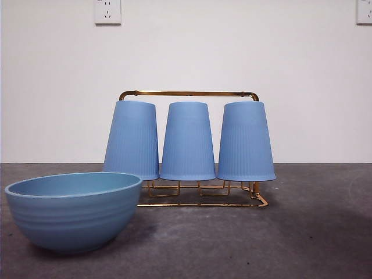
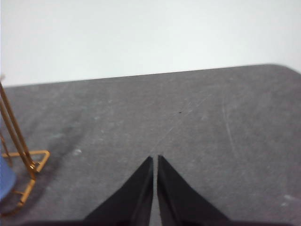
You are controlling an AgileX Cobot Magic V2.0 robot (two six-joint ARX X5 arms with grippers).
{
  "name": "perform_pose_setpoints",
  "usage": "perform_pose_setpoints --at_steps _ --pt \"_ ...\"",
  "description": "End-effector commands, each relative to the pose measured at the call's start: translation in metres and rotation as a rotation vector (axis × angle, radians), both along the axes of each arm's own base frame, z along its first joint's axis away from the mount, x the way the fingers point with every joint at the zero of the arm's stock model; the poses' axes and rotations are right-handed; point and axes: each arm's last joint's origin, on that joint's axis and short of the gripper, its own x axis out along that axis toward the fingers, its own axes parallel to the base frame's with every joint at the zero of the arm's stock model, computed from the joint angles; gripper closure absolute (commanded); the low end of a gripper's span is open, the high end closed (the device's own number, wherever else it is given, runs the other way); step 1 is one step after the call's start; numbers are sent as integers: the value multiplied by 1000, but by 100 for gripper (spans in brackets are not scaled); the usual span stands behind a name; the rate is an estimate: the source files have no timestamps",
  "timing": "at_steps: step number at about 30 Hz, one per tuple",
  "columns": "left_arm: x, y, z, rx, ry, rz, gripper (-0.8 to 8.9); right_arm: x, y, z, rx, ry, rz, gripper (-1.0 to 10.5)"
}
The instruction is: Right arm lift cup from the cupboard, then place it on the right of the bowl
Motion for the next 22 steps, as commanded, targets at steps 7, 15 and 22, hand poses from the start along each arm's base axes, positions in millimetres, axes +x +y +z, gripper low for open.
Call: perform_pose_setpoints --at_steps 7,15,22 --pt "1 -1 -5 -529 18 -45 806 0 4 0 604 29 97 931" --pt "-4 -9 15 -592 52 -334 802 -4 10 17 720 42 345 934" --pt "-7 -13 39 -485 129 -447 801 -9 14 43 662 56 481 935"
